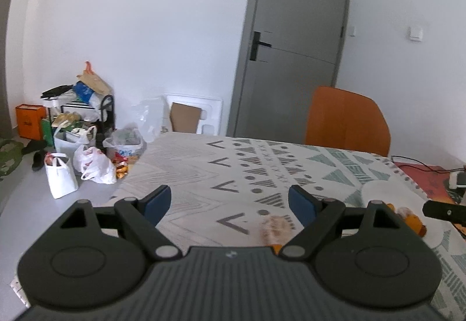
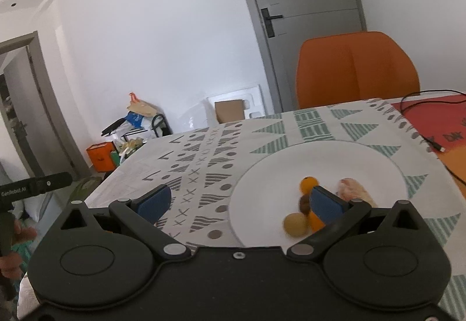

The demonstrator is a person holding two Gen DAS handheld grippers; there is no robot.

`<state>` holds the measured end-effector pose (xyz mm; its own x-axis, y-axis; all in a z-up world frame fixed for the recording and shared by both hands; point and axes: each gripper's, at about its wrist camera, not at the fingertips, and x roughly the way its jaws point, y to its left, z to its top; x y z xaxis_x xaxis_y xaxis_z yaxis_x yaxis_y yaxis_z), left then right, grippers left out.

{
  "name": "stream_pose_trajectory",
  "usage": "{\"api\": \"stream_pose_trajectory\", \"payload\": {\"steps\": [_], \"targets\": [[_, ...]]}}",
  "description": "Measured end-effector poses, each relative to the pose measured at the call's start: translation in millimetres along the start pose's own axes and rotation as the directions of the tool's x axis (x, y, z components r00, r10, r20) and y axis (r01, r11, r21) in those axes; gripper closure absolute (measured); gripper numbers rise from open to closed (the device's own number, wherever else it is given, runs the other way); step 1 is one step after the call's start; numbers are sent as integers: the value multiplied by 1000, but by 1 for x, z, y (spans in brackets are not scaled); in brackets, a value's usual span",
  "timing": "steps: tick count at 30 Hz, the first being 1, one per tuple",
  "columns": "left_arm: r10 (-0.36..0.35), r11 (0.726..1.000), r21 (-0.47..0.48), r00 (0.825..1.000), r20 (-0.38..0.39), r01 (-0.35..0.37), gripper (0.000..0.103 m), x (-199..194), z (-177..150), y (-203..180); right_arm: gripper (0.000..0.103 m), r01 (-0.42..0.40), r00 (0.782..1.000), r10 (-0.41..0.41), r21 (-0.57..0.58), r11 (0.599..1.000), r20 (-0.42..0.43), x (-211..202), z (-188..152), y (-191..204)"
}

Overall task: Organize fruits
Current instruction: 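Grasp a small orange with the left gripper while the right gripper grasps a large orange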

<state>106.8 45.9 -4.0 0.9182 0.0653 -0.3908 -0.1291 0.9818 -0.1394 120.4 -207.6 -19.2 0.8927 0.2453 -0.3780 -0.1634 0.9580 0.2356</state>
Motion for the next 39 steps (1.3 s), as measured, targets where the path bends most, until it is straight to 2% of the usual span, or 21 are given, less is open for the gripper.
{"api": "stream_pose_trajectory", "payload": {"steps": [7, 12, 25, 27, 28, 30, 36, 39], "targets": [[29, 999, -45, 999, -20, -30, 22, 4, -13, 21, 0, -23, 999, 22, -8, 1000, -27, 12, -4, 12], [33, 996, -76, 999, -41, -36, 34, 7, -24, 31, 0, -34, 999, 33, -26, 999, -43, 18, -5, 24], [67, 988, -125, 986, -154, -87, 49, 28, -50, 52, 0, -58, 994, 51, -75, 996, -94, 36, -9, 51], [91, 985, -128, 979, -184, -116, 56, 34, -55, 54, 0, -69, 993, 60, -77, 995, -103, 40, -10, 56], [96, 985, -127, 980, -174, -119, 60, 33, -56, 56, 0, -76, 992, 68, -76, 994, -109, 43, -10, 59], [88, 984, -139, 981, -174, -113, 83, 31, -55, 59, 0, -97, 989, 87, -82, 992, -123, 49, -12, 67], [62, 978, -189, 985, -161, -92, 83, 25, -55, 72, 1, -147, 976, 125, -118, 982, -176, 68, -19, 96], [62, 973, -211, 987, -151, -93, 83, 23, -53, 79, 6, -163, 970, 135, -129, 978, -203, 75, -22, 106]]}}
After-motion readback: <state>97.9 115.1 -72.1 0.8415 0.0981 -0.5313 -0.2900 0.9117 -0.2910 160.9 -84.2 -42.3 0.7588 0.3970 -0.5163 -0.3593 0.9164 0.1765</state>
